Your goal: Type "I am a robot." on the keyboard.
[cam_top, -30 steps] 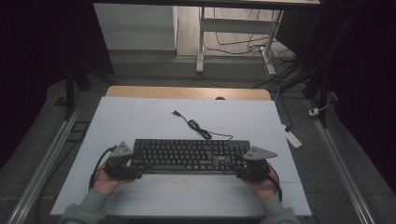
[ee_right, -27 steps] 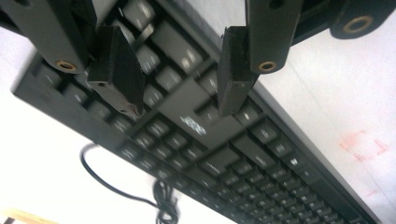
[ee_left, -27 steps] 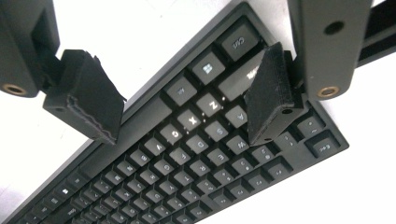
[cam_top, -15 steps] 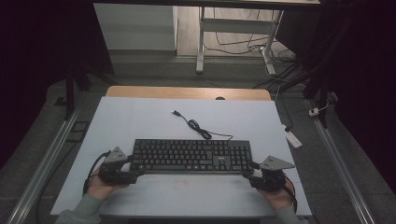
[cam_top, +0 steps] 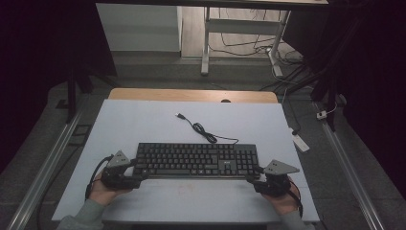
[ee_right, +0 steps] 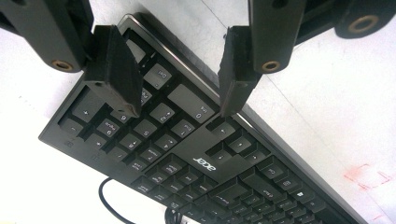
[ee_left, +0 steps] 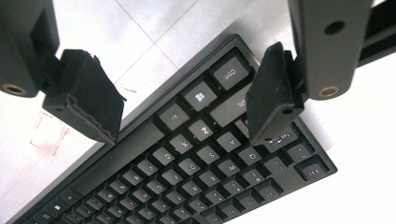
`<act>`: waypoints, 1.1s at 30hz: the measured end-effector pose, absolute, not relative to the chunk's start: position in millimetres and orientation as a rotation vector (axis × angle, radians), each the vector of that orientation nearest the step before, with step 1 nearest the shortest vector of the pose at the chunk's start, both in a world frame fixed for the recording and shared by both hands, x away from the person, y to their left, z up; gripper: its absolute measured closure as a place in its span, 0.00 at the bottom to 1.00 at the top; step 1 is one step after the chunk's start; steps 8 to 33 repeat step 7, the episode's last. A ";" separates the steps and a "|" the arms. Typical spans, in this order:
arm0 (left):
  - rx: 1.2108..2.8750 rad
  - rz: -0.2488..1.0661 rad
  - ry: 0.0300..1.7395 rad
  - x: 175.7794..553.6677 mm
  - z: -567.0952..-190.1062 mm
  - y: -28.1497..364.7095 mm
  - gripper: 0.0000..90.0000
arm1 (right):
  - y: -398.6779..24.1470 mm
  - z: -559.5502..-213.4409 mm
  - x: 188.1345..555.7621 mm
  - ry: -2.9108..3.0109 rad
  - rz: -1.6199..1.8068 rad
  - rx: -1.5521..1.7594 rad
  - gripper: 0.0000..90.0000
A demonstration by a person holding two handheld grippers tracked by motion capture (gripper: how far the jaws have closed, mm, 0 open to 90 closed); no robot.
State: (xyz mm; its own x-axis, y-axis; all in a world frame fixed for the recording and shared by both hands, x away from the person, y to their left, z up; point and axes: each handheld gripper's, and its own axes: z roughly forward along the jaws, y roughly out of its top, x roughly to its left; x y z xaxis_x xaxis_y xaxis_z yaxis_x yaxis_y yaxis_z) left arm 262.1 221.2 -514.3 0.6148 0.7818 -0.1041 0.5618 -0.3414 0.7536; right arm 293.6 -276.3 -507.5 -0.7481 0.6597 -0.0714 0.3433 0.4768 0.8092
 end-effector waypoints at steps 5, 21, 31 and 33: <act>2.044 0.353 1.056 262.1 -514.2 221.6 0.31 | -275.6 -507.8 293.9 2.355 1.156 0.828 0.55; 2.044 0.354 1.057 262.2 -514.3 221.7 0.31 | -275.6 -507.5 293.6 2.354 1.158 0.829 0.55; 2.044 0.354 1.057 262.2 -514.3 221.7 0.31 | -275.6 -507.5 293.6 2.354 1.158 0.829 0.55; 2.044 0.354 1.057 262.2 -514.3 221.7 0.31 | -275.6 -507.5 293.6 2.354 1.158 0.829 0.55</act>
